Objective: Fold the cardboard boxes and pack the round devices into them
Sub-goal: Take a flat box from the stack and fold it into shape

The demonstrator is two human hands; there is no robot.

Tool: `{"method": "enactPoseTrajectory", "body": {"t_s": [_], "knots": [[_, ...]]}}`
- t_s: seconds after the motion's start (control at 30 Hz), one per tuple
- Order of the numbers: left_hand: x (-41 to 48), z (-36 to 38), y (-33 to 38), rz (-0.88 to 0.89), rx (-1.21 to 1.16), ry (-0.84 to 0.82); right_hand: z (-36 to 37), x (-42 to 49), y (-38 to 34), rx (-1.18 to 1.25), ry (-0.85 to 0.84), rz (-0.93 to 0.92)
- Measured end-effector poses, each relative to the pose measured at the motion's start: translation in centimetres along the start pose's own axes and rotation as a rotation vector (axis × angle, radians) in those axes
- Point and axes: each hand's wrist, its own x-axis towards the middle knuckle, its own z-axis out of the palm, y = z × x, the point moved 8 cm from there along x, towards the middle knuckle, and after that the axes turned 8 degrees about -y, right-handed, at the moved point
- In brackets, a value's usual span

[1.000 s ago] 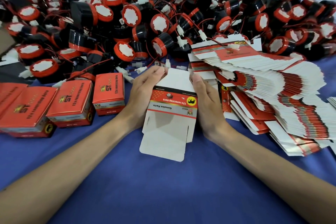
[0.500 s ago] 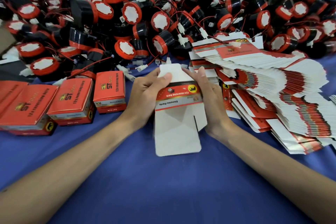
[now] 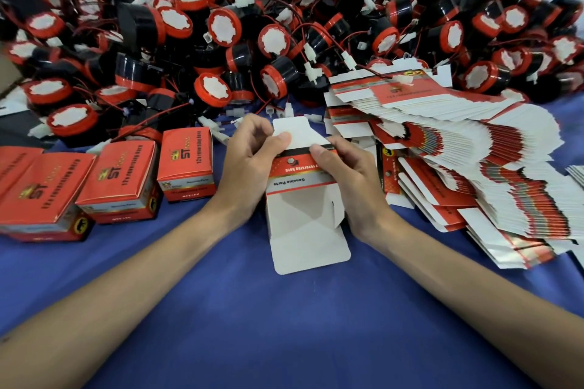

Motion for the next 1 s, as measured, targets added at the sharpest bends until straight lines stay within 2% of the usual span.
{"method": "enactPoseTrajectory", "body": {"t_s": [0.07, 0.3, 0.57, 0.8, 1.0], "knots": [[0.0, 0.2, 0.5, 0.041, -0.015, -0.023, 0.0, 0.0, -0.2, -0.013, 0.004, -0.024], [-0.8, 2.5, 1.5, 0.145, 0.305, -0.218, -0.7, -0.1, -0.8, -0.006, 0.105, -0.077], [-0.5, 2.0, 1.0, 0.077, 0.273, -0.144, -0.9, -0.1, -0.7, -0.048, 0.121, -0.071], [-0.4, 2.1, 0.7, 0.031, 0.231, -0.152, -0.8, -0.2, -1.0, -0.067, 0.121, -0.073], [-0.1, 1.2, 0.8, 0.03, 0.393, -0.087, -0.8, -0.3, -1.3, -0.204, 0.169, -0.091]]}}
